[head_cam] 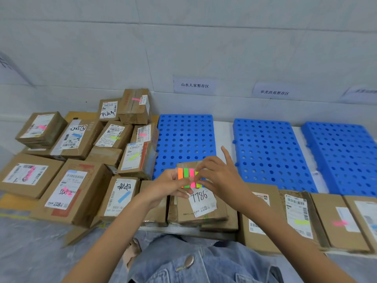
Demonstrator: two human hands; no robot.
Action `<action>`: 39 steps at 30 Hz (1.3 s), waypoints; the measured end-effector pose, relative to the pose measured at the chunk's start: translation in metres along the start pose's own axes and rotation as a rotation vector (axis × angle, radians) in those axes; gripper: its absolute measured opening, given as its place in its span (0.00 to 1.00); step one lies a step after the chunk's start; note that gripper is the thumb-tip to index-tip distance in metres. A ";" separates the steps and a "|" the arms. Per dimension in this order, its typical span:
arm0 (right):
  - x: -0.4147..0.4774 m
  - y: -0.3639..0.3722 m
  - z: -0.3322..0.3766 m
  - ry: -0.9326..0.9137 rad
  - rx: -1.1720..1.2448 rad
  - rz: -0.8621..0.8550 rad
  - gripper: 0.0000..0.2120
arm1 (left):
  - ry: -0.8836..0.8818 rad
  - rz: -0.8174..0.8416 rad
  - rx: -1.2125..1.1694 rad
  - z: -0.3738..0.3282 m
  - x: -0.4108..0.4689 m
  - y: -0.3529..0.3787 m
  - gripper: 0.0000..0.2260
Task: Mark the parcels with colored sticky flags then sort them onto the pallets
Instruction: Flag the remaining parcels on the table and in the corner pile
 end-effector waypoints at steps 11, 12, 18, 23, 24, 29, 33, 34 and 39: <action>0.005 0.015 0.000 0.194 0.290 0.083 0.04 | -0.022 -0.147 -0.149 0.012 0.000 0.016 0.09; 0.007 0.016 0.000 0.225 0.309 0.085 0.04 | -0.040 -0.147 -0.138 0.014 0.001 0.016 0.08; 0.015 0.009 -0.016 0.669 0.748 -0.059 0.07 | -0.122 -0.155 -0.055 0.034 -0.005 -0.011 0.09; -0.003 0.026 -0.032 0.668 0.862 0.145 0.07 | -0.214 -0.355 0.008 0.078 -0.010 -0.052 0.08; -0.007 0.031 -0.032 0.666 0.875 0.189 0.06 | -0.245 -0.367 0.046 0.087 -0.010 -0.055 0.07; -0.025 0.055 -0.038 0.567 0.773 0.372 0.04 | -0.259 -0.305 0.379 0.128 -0.007 -0.057 0.04; -0.034 0.065 -0.053 0.423 0.546 0.403 0.03 | -0.259 -0.310 0.847 0.140 -0.006 -0.066 0.17; -0.035 0.066 -0.055 0.396 0.515 0.395 0.03 | -0.251 -0.337 0.972 0.139 -0.006 -0.067 0.19; -0.038 0.068 -0.063 0.322 0.391 0.361 0.06 | 0.150 -0.513 1.045 0.123 0.000 -0.058 0.16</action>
Point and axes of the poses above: each hand's wrist, its own x-axis towards the middle knuckle, its own y-axis out of the palm, z = x × y, the point moved 1 cm from there along x, towards the middle knuckle, and after that the axes turned 14 degrees about y, right-handed, at the moved point
